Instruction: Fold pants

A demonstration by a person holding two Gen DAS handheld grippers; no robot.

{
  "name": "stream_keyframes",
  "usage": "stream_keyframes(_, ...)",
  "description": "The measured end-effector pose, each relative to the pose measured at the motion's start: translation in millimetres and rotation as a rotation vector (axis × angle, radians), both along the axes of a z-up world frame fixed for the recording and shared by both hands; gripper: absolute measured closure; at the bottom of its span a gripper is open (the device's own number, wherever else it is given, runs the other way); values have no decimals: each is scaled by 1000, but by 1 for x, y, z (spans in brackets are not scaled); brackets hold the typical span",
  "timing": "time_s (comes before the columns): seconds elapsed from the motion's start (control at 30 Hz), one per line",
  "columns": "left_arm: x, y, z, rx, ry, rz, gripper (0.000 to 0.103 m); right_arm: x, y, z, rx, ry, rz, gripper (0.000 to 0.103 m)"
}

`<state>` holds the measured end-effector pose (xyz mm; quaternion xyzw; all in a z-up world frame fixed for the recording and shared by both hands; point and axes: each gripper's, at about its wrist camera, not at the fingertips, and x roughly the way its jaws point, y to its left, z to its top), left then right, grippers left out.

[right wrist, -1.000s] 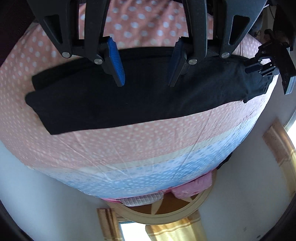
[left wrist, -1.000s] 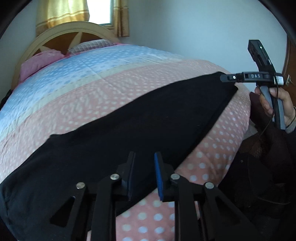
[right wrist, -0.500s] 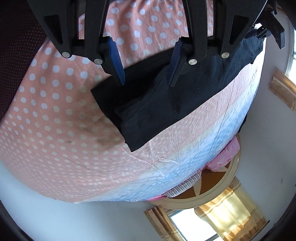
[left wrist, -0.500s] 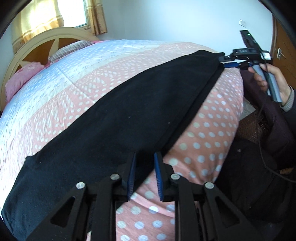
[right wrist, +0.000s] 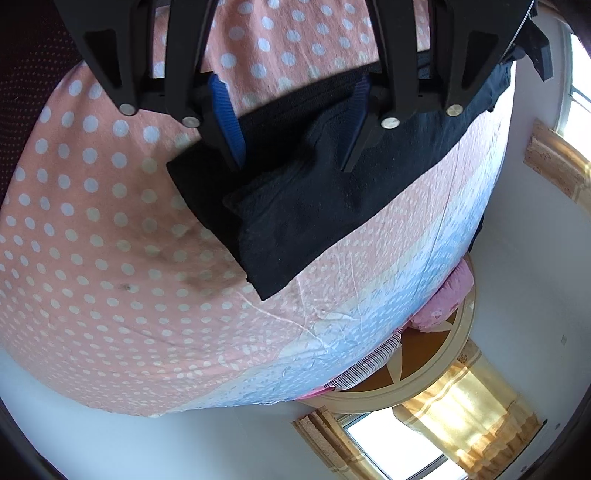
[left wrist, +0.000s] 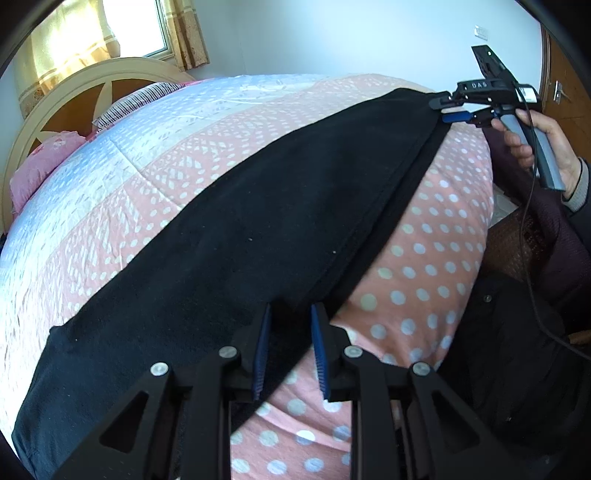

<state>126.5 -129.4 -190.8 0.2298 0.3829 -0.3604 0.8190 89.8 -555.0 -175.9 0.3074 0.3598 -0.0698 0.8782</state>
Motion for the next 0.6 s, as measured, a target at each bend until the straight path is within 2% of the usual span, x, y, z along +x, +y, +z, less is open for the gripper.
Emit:
stream_keyframes(0.03, 0, 0, -1, 5, 5, -5, 78, 1, -1, 0, 0, -2, 0, 47)
stream_keyframes(0.1, 3, 0, -1, 6, 19, 9, 85, 4, -1, 1, -2, -10, 1, 47)
stream_keyframes(0.13, 5, 1, 0, -6, 37, 16, 90, 6, -3, 1, -3, -15, -1, 47)
stream_keyframes(0.2, 10, 4, 3, -34, 63, 36, 94, 10, -6, 1, -4, -15, -10, 50)
stream_keyframes(0.23, 11, 6, 5, -42, 66, 37, 95, 13, -7, 1, -9, -13, -14, 69)
stream_keyframes(0.3, 11, 7, 7, -42, 62, 32, 96, 16, -8, 4, -26, -10, -17, 91)
stream_keyframes(0.4, 12, 14, 15, -89, 62, 36, 97, 14, -5, 16, -34, -57, -2, 97)
stream_keyframes(0.47, 14, 21, 23, -123, 62, 39, 98, 8, -2, 24, -43, -95, 22, 98)
stream_keyframes(0.6, 13, 27, 27, -140, 62, 32, 98, 3, -6, 10, -48, -55, 22, 98)
